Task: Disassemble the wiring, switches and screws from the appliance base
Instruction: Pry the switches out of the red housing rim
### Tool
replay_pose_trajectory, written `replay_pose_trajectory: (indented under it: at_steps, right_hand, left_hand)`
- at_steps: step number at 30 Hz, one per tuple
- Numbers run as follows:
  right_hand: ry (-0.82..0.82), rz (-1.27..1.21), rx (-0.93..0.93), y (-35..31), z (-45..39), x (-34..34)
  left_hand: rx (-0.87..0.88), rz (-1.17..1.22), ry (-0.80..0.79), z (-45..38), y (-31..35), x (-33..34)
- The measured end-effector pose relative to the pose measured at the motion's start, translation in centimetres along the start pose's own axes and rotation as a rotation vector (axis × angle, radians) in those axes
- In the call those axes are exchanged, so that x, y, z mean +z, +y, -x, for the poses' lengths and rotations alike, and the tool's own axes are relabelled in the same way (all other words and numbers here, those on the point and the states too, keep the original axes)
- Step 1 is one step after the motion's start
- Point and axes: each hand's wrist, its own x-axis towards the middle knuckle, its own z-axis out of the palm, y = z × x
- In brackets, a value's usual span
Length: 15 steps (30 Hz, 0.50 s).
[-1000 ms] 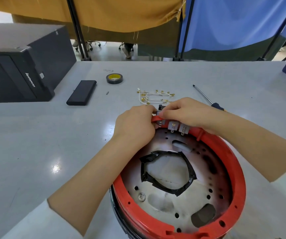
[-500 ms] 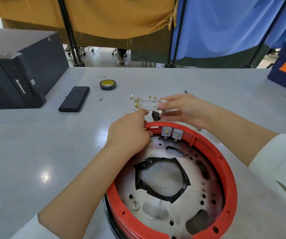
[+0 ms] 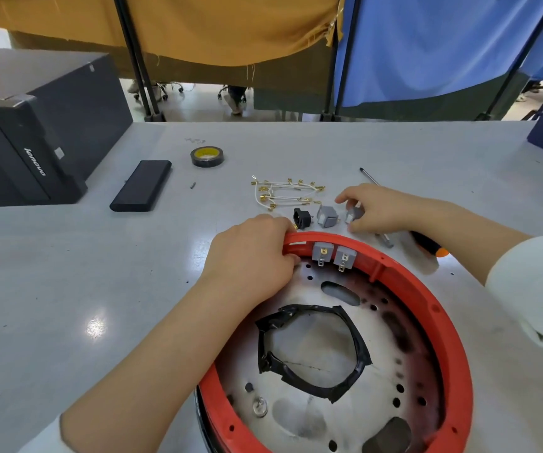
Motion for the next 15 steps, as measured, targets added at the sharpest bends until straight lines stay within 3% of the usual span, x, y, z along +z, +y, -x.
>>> replay_pose_trajectory:
  at_steps: [15]
  right_hand:
    - [-0.011,-0.022,-0.171,-4.1,-2.7,1.1]
  left_hand:
    - [0.008,-0.011,-0.033,-0.2,0.0,0.1]
